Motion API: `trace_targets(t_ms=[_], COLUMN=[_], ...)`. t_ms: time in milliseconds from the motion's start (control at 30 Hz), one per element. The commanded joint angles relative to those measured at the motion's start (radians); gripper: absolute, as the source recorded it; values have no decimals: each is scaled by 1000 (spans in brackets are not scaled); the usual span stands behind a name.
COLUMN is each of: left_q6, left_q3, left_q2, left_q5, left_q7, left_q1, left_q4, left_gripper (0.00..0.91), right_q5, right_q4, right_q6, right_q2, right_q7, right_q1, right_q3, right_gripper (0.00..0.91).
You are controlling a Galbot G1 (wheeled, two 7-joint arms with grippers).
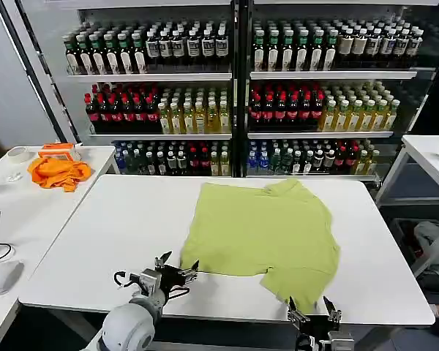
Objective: Fold and organize the clothes.
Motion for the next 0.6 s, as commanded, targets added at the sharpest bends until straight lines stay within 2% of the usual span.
trace_targets(t_ms=[33,67,100,133,200,600], left_q6=[13,12,12,12,12,11], left_q3=[32,30,29,26,23,6], left_q2=[31,32,34,37,42,39], left_q5=[-109,-117,-124,-141,-168,-210], left_q7=[-16,-16,-15,-12,-7,22], left_q1=[-51,-48,-44,-37,-29,4], left_q4=[56,54,51,46,36,26], left_gripper=[464,60,30,20,20,20], right_q5=[8,11,11,12,12,18], right_q4=[-5,-4,-4,-5,-8,-3], right_q6=[-27,-26,-26,-23,-19,-7], right_q2=[3,4,4,5,6,8], right_q7=[17,19,19,20,21,14], right_q1=[-6,-6,-7,-7,-5,-3], right_q3=[-10,-10,-10,-11,-15,-10], right_gripper=[524,302,222,71,0,0])
